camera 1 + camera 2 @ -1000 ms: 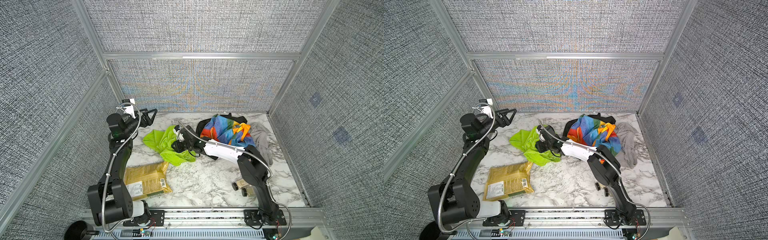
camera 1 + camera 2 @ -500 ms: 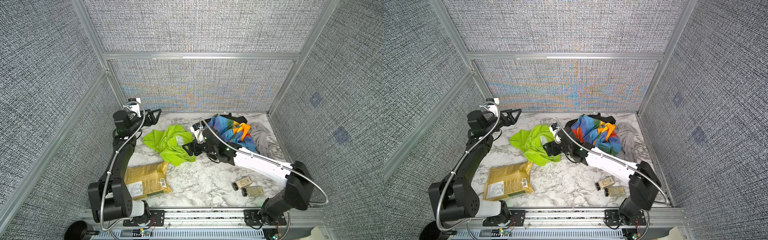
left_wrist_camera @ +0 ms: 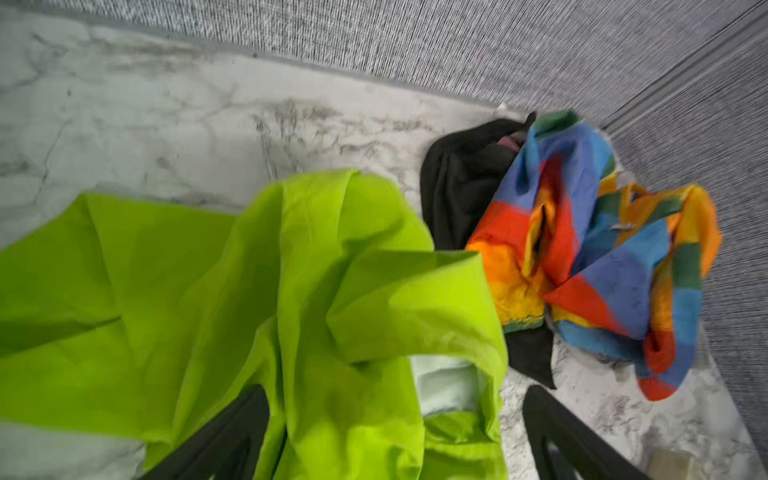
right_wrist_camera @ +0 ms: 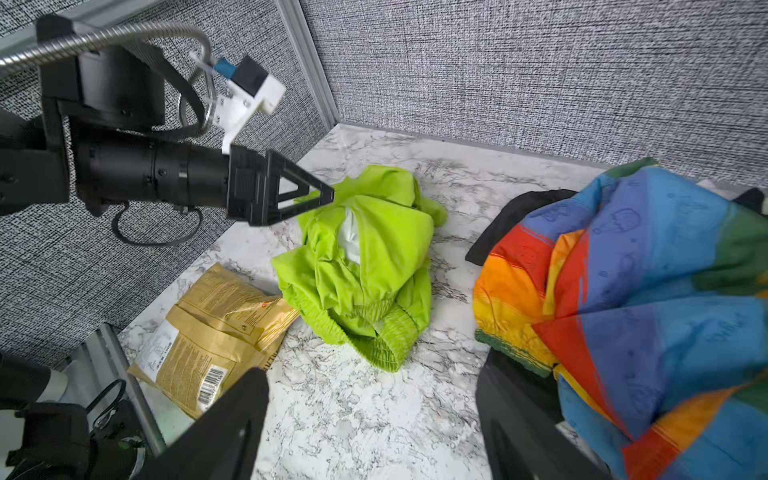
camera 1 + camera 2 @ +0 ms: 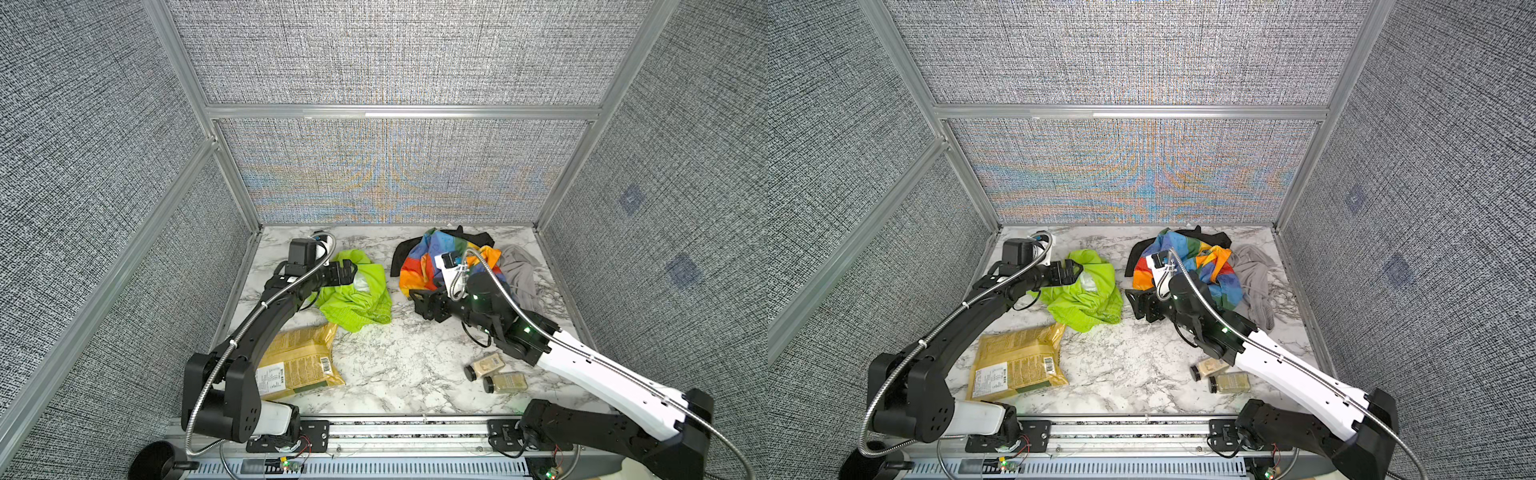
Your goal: Pick out a specific cloth from the pile
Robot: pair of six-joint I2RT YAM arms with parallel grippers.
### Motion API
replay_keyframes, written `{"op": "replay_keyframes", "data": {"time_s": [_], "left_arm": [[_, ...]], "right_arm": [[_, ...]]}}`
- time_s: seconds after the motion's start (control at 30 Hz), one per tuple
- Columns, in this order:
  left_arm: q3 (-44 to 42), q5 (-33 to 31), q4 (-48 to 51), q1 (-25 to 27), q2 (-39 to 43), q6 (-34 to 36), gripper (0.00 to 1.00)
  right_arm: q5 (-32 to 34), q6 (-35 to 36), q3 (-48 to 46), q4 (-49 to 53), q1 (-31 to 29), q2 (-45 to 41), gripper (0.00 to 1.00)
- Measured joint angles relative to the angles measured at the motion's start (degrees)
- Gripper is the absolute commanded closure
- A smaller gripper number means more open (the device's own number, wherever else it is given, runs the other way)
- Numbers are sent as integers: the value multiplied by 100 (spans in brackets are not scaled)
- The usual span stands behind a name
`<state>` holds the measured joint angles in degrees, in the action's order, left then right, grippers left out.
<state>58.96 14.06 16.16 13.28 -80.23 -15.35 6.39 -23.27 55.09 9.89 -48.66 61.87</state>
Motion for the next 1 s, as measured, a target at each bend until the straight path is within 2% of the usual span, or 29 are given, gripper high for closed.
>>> {"op": "replay_keyframes", "data": {"time_s": [0.1,0.23,0.5,0.83,1.0], "left_arm": [[-144,-216,223,267,-70,109,1],[-282,-468,345,328,-339,142,2],[-138,-575,24,330,-1130,-114,12],[529,-595,-599,-24,-2146,-529,15],[713,-610,-772,-271,-2409,-636,14]], "right_arm": [[114,-7,-205,116,24,-245,17],[236,-35,-341,256,42,-435,18],[511,-52,-304,428,181,-555,18],[678,-50,-308,632,203,-817,18],[763,-50,-345,778,205,-973,18]]}}
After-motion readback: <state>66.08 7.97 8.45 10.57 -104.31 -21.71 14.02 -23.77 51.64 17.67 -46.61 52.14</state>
